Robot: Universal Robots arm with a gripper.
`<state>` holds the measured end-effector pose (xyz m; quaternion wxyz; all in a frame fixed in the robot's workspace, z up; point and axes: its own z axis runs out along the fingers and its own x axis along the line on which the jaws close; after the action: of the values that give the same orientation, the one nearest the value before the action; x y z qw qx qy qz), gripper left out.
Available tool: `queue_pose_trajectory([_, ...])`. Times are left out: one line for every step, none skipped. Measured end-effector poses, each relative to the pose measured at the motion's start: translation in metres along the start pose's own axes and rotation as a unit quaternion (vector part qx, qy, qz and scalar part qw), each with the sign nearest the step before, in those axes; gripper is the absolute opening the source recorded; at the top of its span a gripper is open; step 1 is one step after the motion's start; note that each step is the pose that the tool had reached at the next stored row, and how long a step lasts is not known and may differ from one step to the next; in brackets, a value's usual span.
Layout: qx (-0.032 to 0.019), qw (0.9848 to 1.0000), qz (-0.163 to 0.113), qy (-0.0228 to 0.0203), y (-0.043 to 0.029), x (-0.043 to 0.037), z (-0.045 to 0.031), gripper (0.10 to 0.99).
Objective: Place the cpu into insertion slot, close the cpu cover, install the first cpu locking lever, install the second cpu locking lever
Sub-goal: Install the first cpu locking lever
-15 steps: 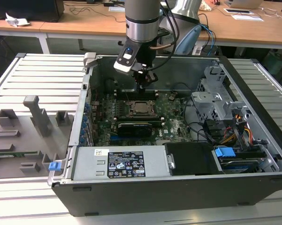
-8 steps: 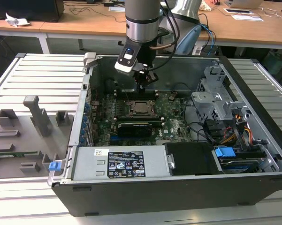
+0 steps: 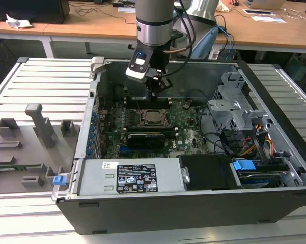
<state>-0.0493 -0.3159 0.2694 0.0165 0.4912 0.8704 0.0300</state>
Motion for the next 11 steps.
queue_pose_trajectory([0.0000, 1.0000, -0.002, 0.0002, 0.0000, 0.0000, 0.0000, 0.106])
queue_pose_trajectory([0.0000, 1.0000, -0.006, 0.0004, 0.0000, 0.0000, 0.0000, 0.106])
queue_pose_trajectory([0.0000, 1.0000, -0.008, 0.0005, 0.0000, 0.0000, 0.0000, 0.106])
queue_pose_trajectory([0.0000, 1.0000, -0.009, 0.0006, 0.0000, 0.0000, 0.0000, 0.106])
queue_pose_trajectory([0.0000, 0.9999, -0.011, 0.0008, 0.0000, 0.0000, 0.0000, 0.106])
queue_pose_trajectory([0.0000, 0.9999, -0.013, 0.0009, 0.0000, 0.0000, 0.0000, 0.106])
queue_pose_trajectory([0.0000, 0.9999, -0.015, 0.0010, 0.0000, 0.0000, 0.0000, 0.106])
queue_pose_trajectory([0.0000, 0.9999, -0.017, 0.0011, 0.0000, 0.0000, 0.0000, 0.106])
queue_pose_trajectory([0.0000, 0.9998, -0.019, 0.0013, 0.0000, 0.0000, 0.0000, 0.106])
queue_pose_trajectory([0.0000, 0.9998, -0.020, 0.0014, 0.0000, 0.0000, 0.0000, 0.106])
queue_pose_trajectory([0.0000, 0.9997, -0.022, 0.0015, 0.0000, 0.0000, 0.0000, 0.106])
